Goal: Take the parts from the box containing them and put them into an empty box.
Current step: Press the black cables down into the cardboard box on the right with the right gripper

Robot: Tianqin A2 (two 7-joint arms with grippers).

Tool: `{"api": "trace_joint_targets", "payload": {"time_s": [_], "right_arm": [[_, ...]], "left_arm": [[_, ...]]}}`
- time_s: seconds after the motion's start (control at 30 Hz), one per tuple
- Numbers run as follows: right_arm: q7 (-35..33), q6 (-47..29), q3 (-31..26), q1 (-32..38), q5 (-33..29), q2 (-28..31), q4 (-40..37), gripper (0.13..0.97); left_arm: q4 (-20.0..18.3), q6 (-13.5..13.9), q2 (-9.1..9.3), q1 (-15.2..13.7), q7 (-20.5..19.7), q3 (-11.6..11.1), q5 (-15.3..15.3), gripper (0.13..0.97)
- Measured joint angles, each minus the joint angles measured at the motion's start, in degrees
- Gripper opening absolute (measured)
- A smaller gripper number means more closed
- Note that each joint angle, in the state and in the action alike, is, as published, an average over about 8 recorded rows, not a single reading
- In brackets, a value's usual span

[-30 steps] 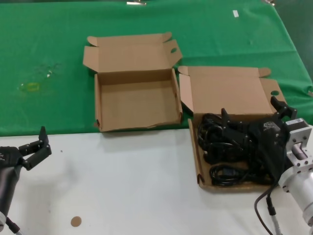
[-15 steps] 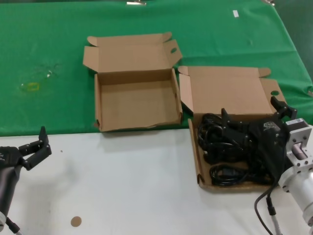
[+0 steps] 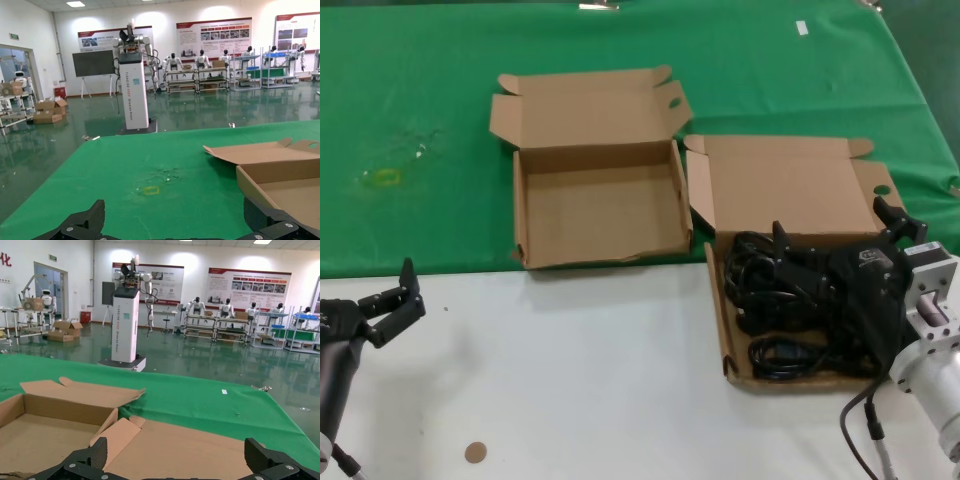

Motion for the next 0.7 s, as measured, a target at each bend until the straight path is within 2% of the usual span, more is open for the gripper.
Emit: {"api": "trace_joint_targets", "payload": {"time_s": [0.53,0.7], "right_arm": [[0.0,0.0,0.0,0.0,0.0,0.0,0.0,0.966],[-0.43,-0.4,0.32,-0.1,-0.2,-0.35,0.03,0.966]], "left_arm": [[0.0,0.0,0.0,0.0,0.0,0.0,0.0,0.964],[0.0,0.0,0.0,0.0,0.0,0.0,0.0,0.928]]}}
